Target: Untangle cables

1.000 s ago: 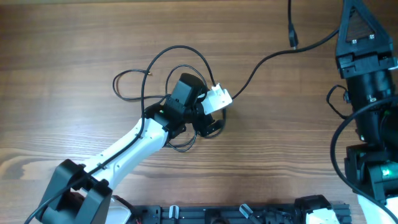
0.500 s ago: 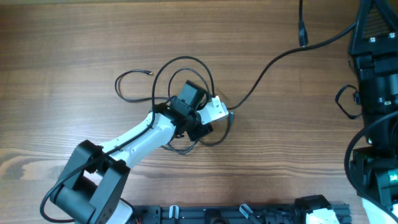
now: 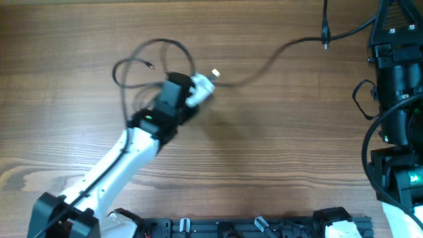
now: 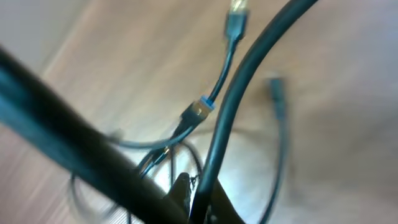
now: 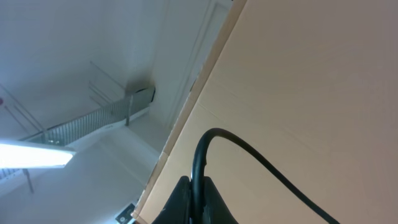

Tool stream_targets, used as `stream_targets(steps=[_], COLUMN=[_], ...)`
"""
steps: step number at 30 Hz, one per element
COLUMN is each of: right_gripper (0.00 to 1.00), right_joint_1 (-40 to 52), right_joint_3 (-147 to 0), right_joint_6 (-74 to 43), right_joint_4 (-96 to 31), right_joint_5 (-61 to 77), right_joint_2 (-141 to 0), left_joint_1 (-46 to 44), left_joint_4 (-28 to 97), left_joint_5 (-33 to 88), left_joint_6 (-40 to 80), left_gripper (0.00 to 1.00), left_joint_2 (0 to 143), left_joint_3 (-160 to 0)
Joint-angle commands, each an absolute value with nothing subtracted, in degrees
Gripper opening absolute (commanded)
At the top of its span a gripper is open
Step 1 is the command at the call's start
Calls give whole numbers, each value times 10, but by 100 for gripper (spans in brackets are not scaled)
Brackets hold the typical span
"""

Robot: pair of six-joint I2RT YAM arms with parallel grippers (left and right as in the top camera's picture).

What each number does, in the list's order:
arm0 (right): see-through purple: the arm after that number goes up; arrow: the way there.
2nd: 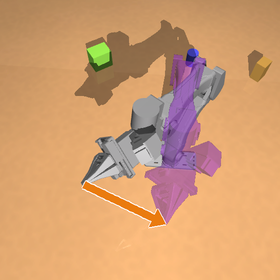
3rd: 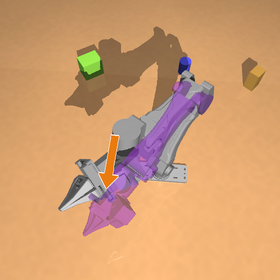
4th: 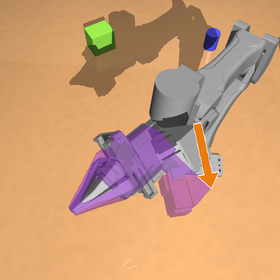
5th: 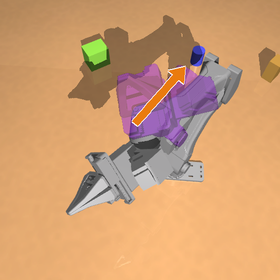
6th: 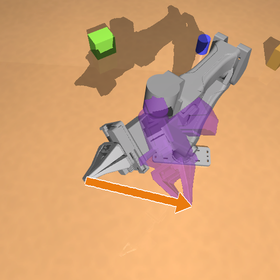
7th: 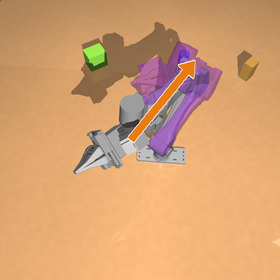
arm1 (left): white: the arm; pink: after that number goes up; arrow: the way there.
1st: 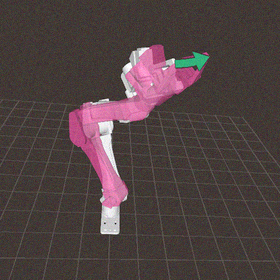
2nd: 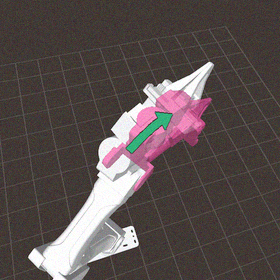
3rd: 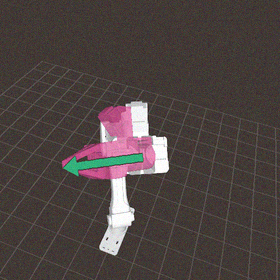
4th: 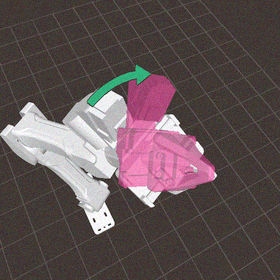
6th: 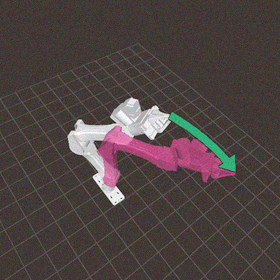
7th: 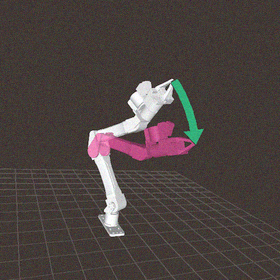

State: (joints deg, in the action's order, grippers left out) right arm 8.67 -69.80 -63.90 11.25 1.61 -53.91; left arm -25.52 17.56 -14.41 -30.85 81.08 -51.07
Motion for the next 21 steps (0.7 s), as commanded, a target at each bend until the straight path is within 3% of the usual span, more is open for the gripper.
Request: stream_targets(steps=[1, 4, 5, 9, 13, 15, 21], right_gripper=[4, 4, 5, 4, 5, 5, 4], right_joint_1=[82, 81, 81, 81, 81, 81, 81], right_joint_3=[-712, -712, -712, -712, -712, -712, -712], right_joint_6=[-644, -644, -643, -642, -635, -629, -608], right_joint_4=[108, 102, 103, 93, 64, 44, -54], right_joint_5=[5, -2, -3, -5, -4, -4, 1], right_joint_2=[-542, -542, -542, -542, -544, -544, -550], left_joint_1=[-163, -94, -78, -43, -42, -41, -39], left_joint_4=[174, 179, 183, 203, 209, 210, 238], left_joint_5=[-219, -207, -191, -144, -144, -144, -139], left_joint_6=[-195, -108, -96, -96, -95, -65, -3], left_gripper=[34, 50, 62, 63, 71, 79, 82], left_joint_2=[801, 801, 801, 801, 802, 802, 803], left_joint_3=[-513, -513, -513, -513, -513, -513, -513])
